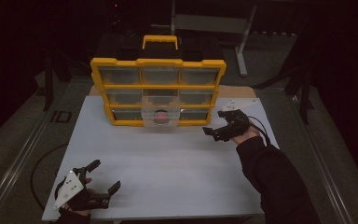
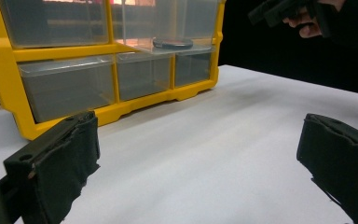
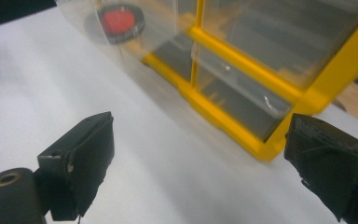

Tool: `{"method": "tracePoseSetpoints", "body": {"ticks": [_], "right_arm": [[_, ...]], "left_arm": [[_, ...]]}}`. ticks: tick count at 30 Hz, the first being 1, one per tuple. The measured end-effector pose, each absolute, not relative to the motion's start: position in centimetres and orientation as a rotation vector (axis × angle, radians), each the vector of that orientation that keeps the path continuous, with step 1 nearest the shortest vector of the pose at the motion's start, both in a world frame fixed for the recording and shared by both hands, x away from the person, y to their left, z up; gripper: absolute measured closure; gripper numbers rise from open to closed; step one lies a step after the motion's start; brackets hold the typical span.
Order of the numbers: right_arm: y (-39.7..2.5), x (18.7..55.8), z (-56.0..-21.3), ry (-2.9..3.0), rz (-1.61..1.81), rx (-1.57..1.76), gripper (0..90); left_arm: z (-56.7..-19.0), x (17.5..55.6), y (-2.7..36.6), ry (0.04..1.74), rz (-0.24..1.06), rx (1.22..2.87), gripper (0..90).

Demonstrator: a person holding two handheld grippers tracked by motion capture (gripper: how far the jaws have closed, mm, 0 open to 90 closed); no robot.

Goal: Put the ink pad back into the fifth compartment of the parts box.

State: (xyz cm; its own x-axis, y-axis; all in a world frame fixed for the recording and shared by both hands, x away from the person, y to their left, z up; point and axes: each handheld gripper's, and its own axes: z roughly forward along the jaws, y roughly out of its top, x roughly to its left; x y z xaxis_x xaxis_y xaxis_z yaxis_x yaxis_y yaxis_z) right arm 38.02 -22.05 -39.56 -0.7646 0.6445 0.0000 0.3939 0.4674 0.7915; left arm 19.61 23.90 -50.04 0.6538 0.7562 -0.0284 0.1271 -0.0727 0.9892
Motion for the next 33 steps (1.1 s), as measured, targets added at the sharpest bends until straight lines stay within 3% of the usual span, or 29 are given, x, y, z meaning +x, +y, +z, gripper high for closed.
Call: {"method": "tracePoseSetpoints", "body": {"ticks": [33], "right_arm": [[-27.2, 31.7, -47.8, 2.396, 1.412, 0.888, 9.2]], "left_arm": [[-50.0, 19.7, 23.8, 0.751, 0.609, 1.588, 0.0]]}}
